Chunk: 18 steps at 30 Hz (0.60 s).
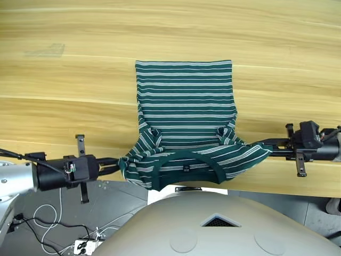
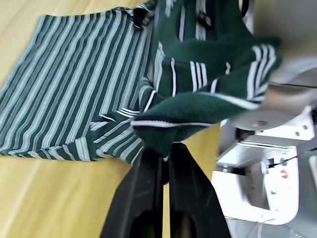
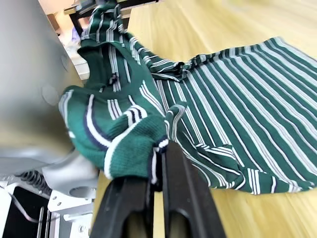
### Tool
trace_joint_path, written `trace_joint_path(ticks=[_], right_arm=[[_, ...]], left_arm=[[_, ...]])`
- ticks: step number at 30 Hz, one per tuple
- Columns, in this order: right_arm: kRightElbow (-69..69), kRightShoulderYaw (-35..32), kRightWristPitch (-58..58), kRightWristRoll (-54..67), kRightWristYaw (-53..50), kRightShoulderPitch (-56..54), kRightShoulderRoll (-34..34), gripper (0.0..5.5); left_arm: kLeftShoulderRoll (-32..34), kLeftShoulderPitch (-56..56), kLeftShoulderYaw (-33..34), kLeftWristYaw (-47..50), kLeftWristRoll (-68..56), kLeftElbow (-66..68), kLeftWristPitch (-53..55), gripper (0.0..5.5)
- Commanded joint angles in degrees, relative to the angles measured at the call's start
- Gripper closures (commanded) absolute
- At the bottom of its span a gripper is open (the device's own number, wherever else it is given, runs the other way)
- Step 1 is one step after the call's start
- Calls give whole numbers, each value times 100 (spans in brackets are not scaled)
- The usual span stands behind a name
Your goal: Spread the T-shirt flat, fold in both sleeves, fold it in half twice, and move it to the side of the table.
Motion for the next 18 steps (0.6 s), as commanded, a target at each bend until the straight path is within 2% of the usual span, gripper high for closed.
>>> trace_joint_path(ticks=[1, 4, 6, 9, 13, 18], right_arm=[[-467, -804, 188, 83, 160, 751, 201, 547], [-547, -857, 251, -164, 210, 782, 462, 547], [-281, -663, 260, -508, -59, 148, 807, 547], [452, -284, 264, -1250, -482, -1197, 1399, 547], [1650, 184, 317, -2022, -815, -2902, 2207, 547], [2968, 553, 10, -2818, -824, -4149, 2909, 547]], left_arm=[[-402, 511, 388, -452, 230, -461, 114, 550], [-468, 256, 475, -561, 142, -532, 292, 550], [-355, -602, 229, -245, 77, -233, 506, 550], [-354, -2351, -462, 434, 220, 380, 798, 550], [-787, -4667, -1768, 1145, 973, 1629, 974, 550], [-1247, -5696, -2861, 1607, 2132, 2968, 818, 550]])
